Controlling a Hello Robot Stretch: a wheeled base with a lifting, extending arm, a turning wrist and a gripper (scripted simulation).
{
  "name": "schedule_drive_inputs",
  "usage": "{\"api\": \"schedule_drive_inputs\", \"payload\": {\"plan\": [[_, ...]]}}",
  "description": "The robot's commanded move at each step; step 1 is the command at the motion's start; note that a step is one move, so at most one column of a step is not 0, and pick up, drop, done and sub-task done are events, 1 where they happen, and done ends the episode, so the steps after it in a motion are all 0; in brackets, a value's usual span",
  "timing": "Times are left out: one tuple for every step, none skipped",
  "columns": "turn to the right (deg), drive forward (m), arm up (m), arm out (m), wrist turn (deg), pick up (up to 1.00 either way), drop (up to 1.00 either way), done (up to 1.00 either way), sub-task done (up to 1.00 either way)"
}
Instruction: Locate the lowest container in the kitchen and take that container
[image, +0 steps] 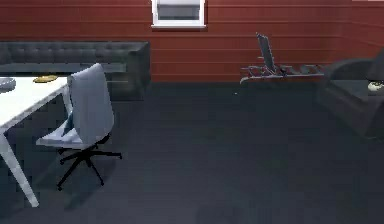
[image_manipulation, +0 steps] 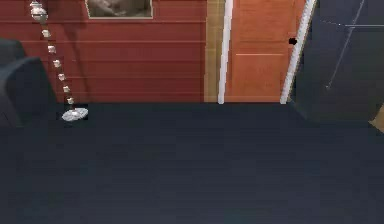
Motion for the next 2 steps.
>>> {"api": "schedule_drive_inputs", "payload": {"plan": [[-45.0, 0.00, 0.00, 0.00, 0.0, 0.00, 0.00, 0.00, 0.00], [-45.0, 0.00, 0.00, 0.00, 0.0, 0.00, 0.00, 0.00, 0.00]]}}
